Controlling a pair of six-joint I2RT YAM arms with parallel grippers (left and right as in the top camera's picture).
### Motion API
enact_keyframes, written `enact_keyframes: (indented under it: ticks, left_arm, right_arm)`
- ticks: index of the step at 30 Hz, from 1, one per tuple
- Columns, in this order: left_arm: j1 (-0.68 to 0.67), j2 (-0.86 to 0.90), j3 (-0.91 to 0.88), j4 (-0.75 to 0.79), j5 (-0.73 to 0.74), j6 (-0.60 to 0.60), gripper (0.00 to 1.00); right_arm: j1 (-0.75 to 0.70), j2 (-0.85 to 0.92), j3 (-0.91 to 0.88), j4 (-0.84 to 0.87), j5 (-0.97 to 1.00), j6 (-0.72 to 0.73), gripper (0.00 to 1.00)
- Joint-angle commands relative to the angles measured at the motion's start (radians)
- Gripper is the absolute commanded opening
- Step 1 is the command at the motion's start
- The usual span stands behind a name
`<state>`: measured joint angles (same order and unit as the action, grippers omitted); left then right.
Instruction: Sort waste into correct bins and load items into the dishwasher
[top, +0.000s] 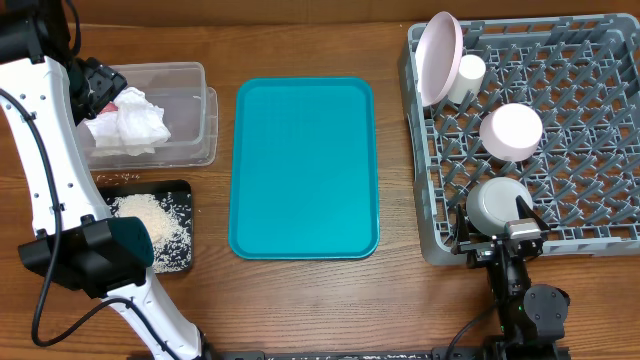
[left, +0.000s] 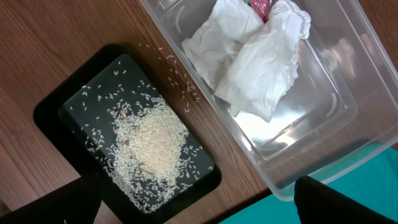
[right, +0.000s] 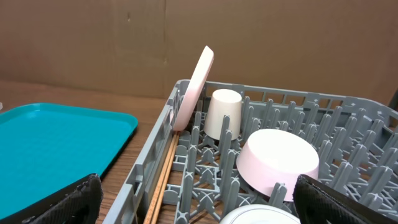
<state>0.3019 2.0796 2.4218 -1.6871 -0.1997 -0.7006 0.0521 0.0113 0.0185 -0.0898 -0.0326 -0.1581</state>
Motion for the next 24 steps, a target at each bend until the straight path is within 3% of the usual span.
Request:
enact_keyframes:
  ticks: [1,8,18,24]
  left_arm:
    - [0.000,-0.015,0.015,-0.002,-0.018,0.010,1.00]
    - [-0.013,-0.015,0.015,-0.003,0.065,0.071,1.00]
    - [-0.145,-0.021,0.015,0.027,-0.069,0.168,1.00]
    - [-0.198,-0.021,0.014,0.080,-0.066,0.200,1.00]
  right_arm:
    - [-0.003,-0.008,-0.010,0.006,0.013,0.001,1.00]
    - [-0.003,-0.008,-0.010,0.006,0.013,0.000,1.00]
    - [-0.003,-0.008,-0.010,0.006,0.013,0.000,1.00]
    - [-0.003,-0.008,-0.010,0.006,0.013,0.000,1.00]
